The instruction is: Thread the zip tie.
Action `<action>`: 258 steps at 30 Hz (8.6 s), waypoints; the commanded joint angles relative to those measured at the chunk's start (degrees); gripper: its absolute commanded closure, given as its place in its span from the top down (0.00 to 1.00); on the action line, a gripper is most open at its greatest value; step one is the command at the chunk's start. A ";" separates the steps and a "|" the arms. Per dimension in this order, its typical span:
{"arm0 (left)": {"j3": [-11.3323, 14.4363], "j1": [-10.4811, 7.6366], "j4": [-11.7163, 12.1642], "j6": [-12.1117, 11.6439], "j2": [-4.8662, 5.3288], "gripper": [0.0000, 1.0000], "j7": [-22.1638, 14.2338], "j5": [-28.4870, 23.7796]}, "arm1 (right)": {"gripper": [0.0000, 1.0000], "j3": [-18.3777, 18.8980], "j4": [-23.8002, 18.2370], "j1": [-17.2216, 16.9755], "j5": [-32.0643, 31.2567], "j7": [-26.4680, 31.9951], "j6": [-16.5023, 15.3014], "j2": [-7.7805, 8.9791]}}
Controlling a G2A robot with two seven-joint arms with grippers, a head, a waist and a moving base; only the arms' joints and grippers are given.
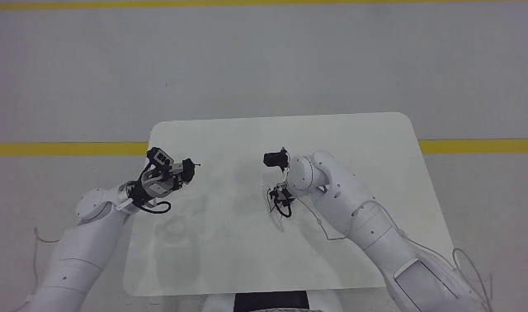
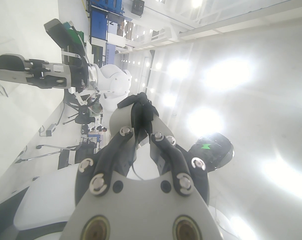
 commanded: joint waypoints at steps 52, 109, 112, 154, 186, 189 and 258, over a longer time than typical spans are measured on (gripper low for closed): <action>0.00 0.00 0.00 0.00 0.00 0.00 0.00 0.00 | 0.00 13.51 -5.24 -6.28 -1.55 2.86 -2.96 -2.62; 4.37 3.40 -3.10 -11.35 -5.83 0.00 18.56 6.37 | 0.00 10.83 -20.78 -24.91 34.39 -75.11 -34.77 -5.53; 3.46 4.55 -4.95 -11.35 -7.47 0.00 22.95 14.28 | 0.00 8.63 -18.26 -24.38 25.84 -86.17 -34.90 -6.28; -0.41 7.87 -9.46 -11.35 -13.64 0.00 29.09 20.79 | 0.00 -2.18 -2.62 -18.97 -7.79 -111.28 -22.29 -10.32; -2.31 5.02 -5.07 -11.35 -12.78 0.00 20.68 20.60 | 0.00 -3.19 1.20 -17.26 -22.35 -111.64 -14.72 -11.30; -1.87 5.18 -5.61 -11.03 -12.81 0.00 22.22 21.07 | 0.00 -3.19 1.20 -17.26 -22.35 -111.64 -14.72 -11.30; -1.22 5.57 -6.04 -10.59 -12.66 0.00 21.72 19.01 | 0.00 -0.12 0.54 -19.86 -25.30 -108.32 -13.32 -13.04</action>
